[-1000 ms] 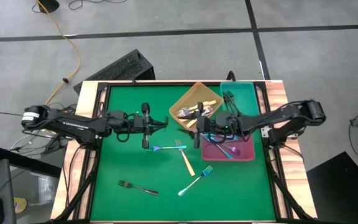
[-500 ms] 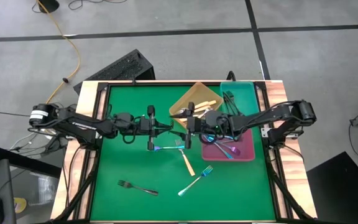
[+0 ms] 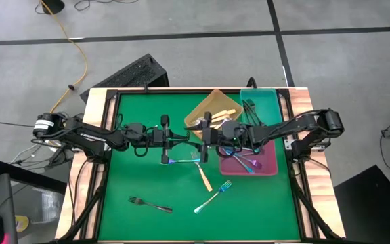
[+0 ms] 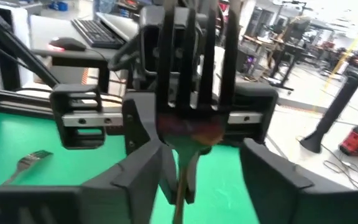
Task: Sort silverware by color (type)
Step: Put the black fork into the blue bin
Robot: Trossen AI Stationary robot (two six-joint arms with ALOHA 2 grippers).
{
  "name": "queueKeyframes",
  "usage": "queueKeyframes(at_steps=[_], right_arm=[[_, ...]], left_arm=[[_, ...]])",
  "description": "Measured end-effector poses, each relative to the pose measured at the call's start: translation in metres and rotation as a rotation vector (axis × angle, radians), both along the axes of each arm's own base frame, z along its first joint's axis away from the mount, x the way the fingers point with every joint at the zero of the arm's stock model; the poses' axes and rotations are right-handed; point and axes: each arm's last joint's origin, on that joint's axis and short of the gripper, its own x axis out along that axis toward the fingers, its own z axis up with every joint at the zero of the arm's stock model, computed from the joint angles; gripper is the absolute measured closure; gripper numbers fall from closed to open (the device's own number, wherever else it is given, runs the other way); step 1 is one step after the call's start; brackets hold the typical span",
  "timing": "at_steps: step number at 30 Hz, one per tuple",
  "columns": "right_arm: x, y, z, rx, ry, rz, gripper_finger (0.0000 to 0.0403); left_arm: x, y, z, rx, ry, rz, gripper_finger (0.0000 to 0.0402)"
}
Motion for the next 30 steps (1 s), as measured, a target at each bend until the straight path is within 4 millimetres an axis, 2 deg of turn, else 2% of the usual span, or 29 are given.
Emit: queueKeyframes(at_steps=[3, 9, 20, 30], right_arm=[[0.0, -0.0003, 0.0, -0.001, 0.0, -0.011, 0.0218], [-0.0002, -0.0004, -0.0021, -0.011, 0.023, -0.005, 0.0369], [-0.0003, -0.0008, -0.0033, -0.009, 0.036, -0.008, 0.0372], [-0.0006, -0.0012, -0.0045, -0.007, 0.044, -0.019, 0.0372]], left_arm=[[0.0, 0.0001, 0.0, 0.0, 0.0, 0.002, 0.0402], [0.0, 0.0006, 0.0006, 0.004, -0.005, 0.007, 0.0401], [0.0001, 0.0011, -0.0008, -0.025, 0.009, 0.015, 0.0396], [-0.0019, 0.0013, -0.0077, -0.059, 0.115, 0.031, 0.0292]])
